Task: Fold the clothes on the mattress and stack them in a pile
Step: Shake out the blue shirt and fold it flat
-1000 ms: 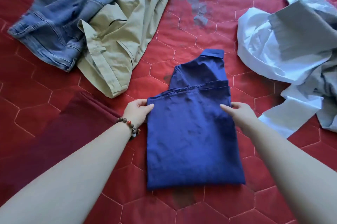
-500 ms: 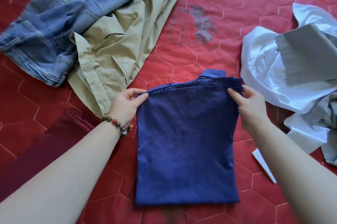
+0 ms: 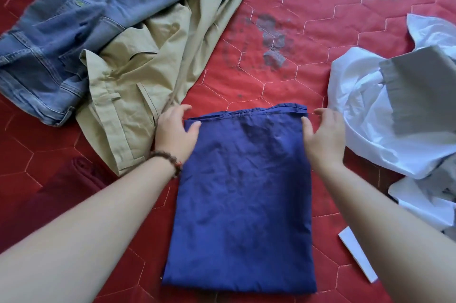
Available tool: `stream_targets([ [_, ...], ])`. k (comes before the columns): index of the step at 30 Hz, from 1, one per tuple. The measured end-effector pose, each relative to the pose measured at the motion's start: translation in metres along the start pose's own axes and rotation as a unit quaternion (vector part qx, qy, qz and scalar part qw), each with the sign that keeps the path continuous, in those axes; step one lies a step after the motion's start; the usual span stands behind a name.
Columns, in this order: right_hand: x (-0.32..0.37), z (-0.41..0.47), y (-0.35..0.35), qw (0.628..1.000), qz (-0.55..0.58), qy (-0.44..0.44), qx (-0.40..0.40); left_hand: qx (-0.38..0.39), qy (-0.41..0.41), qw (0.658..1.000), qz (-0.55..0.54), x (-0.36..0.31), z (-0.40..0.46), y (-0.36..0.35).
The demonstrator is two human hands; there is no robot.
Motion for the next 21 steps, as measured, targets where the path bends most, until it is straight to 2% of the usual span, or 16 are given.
stream_targets([
  [2, 0.022, -0.024, -0.004, 0.985, -0.019, 0.171, -0.013, 0.002, -0.151, 0.988, 0.028, -0.027, -0.030, -0.007],
  [3, 0.030, -0.036, -0.014, 0.973, -0.028, 0.229, 0.015, 0.032, -0.198, 0.979, 0.037, -0.039, -0.047, -0.018],
  [5, 0.039, -0.057, -0.038, 0.948, -0.068, 0.292, 0.112, 0.131, -0.246, 0.955, 0.105, -0.053, -0.081, -0.048],
  [7, 0.035, -0.068, -0.058, 0.923, -0.131, 0.321, 0.169, 0.197, -0.269, 0.915, 0.227, -0.048, -0.102, -0.074],
  [9, 0.026, -0.069, -0.068, 0.914, -0.159, 0.327, 0.179, 0.192, -0.273, 0.896, 0.294, -0.031, -0.104, -0.083],
  [13, 0.006, -0.059, -0.065, 0.917, -0.184, 0.303, 0.181, 0.121, -0.203, 0.921, 0.310, 0.002, -0.093, -0.067],
  [17, -0.021, -0.050, -0.043, 0.929, -0.256, 0.210, 0.168, 0.123, -0.182, 0.922, 0.318, 0.021, -0.090, -0.045],
  [19, -0.022, -0.061, -0.025, 0.944, -0.246, 0.179, 0.123, 0.111, -0.178, 0.925, 0.316, 0.024, -0.098, -0.034],
  [21, -0.008, -0.089, -0.010, 0.958, -0.182, 0.203, 0.088, 0.110, -0.208, 0.927, 0.292, 0.014, -0.119, -0.026],
])
Point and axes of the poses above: each hand's wrist, its own z-axis towards the middle knuckle, its own y-axis out of the back of the hand, x = y × z, the point moved 4 cm from there along z, towards the middle knuckle, and after that the axes turned 14 degrees about -x, right-handed, at the moved point
